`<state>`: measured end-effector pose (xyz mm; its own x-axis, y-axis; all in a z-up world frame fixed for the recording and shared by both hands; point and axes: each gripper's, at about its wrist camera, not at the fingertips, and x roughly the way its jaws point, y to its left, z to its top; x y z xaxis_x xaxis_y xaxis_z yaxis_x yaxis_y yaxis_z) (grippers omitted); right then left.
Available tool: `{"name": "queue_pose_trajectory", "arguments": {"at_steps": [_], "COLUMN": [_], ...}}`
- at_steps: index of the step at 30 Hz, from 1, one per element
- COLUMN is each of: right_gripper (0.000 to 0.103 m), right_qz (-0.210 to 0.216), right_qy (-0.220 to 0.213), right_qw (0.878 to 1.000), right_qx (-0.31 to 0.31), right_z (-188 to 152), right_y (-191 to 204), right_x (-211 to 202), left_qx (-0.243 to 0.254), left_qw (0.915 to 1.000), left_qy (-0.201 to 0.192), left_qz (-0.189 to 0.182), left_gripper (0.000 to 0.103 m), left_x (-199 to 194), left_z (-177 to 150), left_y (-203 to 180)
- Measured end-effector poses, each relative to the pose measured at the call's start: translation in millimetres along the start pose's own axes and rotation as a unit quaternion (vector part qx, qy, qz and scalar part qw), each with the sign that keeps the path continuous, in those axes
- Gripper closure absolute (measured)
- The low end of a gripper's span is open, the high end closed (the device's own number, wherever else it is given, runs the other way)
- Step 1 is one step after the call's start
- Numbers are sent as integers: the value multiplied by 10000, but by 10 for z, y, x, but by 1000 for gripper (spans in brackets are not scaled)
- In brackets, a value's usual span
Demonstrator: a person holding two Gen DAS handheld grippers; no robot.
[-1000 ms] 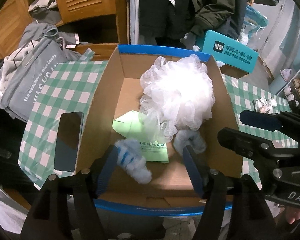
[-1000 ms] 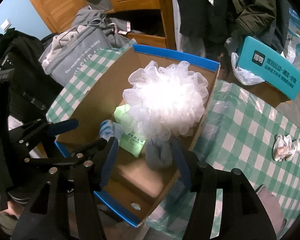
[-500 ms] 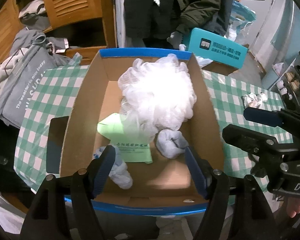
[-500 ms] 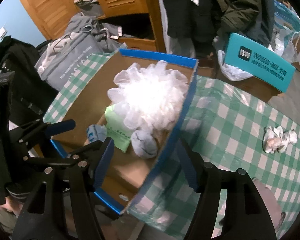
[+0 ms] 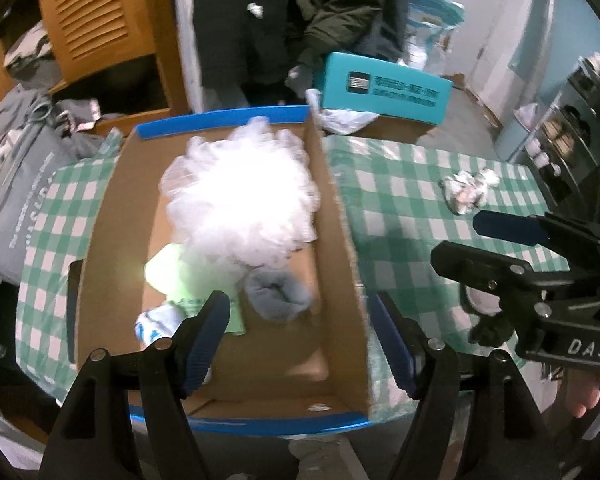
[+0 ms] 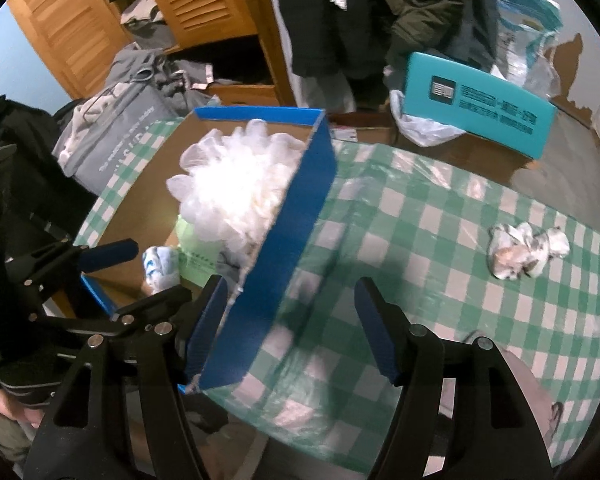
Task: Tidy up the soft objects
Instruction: 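Move both tools from the box toward the grey fleece mitt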
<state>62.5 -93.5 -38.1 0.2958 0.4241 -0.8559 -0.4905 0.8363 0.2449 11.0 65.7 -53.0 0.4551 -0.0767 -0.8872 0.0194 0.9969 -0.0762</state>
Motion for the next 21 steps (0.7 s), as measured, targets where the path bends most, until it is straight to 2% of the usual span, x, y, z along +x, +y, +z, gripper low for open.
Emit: {"name": "queue_pose_trajectory", "arguments": {"at_steps": [14,21], "right_gripper": [28,28], "right_qz": [-404,-806], "right_qy": [-241,-303], "right_qw": [9981,9945], "right_qx": [409,601], "right_z": [-268,-520], "right_y": [-526,-890], "right_x": [-390,-592], "left_qx": [594,793], "left_qw": [9979,9955], "left_qy": [135,322], "left_qz": [-216,-417], "left_gripper": [23,21], "left_x": [78,184], "left_z": [-6,-25], "left_y": [-717,-1069]}}
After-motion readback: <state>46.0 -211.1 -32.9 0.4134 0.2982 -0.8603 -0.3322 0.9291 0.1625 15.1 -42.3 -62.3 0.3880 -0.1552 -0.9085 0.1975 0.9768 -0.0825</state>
